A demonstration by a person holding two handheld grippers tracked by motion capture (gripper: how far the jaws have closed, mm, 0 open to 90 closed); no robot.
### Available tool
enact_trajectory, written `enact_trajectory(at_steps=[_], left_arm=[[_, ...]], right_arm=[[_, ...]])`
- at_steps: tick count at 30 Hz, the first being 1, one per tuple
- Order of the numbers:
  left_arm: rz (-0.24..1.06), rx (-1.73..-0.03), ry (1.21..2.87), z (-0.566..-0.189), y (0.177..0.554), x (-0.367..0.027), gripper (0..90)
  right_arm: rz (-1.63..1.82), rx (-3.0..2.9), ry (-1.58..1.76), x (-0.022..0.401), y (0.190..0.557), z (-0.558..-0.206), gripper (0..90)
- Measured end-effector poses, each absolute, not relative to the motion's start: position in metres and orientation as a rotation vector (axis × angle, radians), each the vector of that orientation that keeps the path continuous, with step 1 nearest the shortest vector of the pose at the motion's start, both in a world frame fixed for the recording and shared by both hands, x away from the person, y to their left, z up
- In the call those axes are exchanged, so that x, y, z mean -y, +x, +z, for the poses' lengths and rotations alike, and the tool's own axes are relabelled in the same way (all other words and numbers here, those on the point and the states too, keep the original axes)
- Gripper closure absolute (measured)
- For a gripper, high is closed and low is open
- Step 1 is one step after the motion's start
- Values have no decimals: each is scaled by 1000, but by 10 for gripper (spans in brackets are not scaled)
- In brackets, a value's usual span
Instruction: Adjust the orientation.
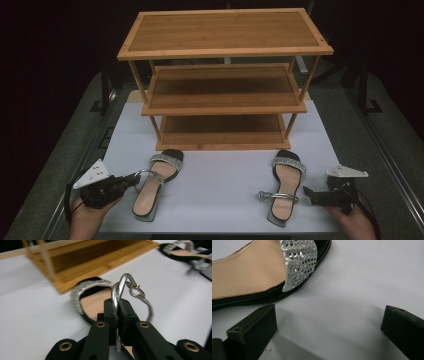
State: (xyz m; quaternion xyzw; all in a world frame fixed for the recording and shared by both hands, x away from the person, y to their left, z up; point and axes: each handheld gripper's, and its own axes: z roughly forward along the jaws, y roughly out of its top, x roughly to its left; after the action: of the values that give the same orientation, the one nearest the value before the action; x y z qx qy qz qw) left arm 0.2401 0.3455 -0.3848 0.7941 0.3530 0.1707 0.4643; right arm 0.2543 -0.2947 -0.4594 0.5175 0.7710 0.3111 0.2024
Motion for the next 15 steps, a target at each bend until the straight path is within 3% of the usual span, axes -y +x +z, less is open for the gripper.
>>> enact_trajectory(at_steps=[10, 14, 15], left_arm=[[508, -1016, 1880, -389, 245, -383, 854], [515, -1022, 1868, -392, 239, -384, 792], [509, -1022, 1857, -393, 237, -384, 669]], right_arm=[[869, -2153, 1445, 295, 254, -459, 0], [869, -2152, 1445, 295, 254, -459, 0], [870, -2152, 1444, 295, 254, -459, 0]])
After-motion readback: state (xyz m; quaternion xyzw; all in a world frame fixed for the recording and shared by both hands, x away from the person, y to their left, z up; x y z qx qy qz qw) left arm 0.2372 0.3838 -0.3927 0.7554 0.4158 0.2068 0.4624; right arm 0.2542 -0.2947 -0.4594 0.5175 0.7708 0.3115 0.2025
